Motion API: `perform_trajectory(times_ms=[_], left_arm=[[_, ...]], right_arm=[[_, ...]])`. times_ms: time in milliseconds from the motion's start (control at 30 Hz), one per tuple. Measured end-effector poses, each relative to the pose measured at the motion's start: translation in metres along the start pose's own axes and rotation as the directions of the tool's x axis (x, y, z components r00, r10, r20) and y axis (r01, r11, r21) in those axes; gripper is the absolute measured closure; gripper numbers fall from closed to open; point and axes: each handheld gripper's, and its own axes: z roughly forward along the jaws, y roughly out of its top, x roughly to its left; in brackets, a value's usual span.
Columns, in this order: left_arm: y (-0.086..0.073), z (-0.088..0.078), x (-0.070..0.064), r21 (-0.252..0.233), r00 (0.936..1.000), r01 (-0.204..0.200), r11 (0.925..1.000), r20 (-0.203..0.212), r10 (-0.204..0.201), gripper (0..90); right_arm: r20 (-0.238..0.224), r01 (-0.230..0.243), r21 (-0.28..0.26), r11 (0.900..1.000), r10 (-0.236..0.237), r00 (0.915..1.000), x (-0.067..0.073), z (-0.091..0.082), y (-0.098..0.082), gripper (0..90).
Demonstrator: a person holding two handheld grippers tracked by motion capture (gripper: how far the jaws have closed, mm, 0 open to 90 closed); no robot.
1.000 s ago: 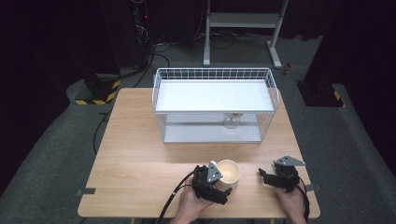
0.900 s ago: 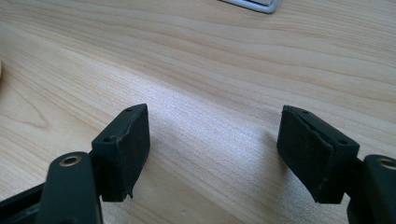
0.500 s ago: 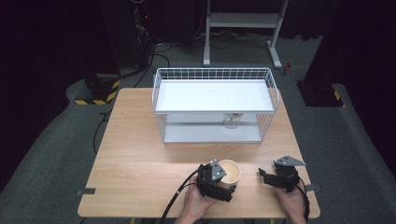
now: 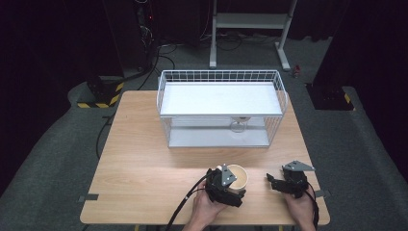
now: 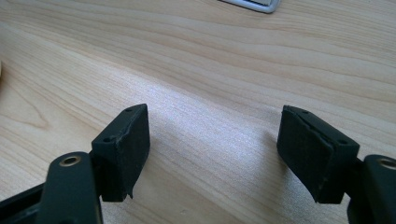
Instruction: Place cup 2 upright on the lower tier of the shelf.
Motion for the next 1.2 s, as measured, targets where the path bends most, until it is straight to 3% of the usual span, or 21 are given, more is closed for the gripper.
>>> perform_trajectory(times_ms=[200, 1200], left_arm=[[-0.0004, 0.0033, -0.0017, 0.003, 0.9997, -0.009, 1.0, -0.023, 0.009, 7.1], [-0.0015, -0.0035, -0.0036, -0.015, 0.9997, -0.016, 0.9998, -0.019, 0.015, 8.2]], right_arm=[[0.0, -0.004, 0.001, 1.0, 0.004, 1.0, 0.0002, -0.0001, 0.0, 25.6], [0.0, -0.009, 0.002, 1.0, 0.009, 1.0, 0.0005, -0.0001, 0.0001, 25.5]])
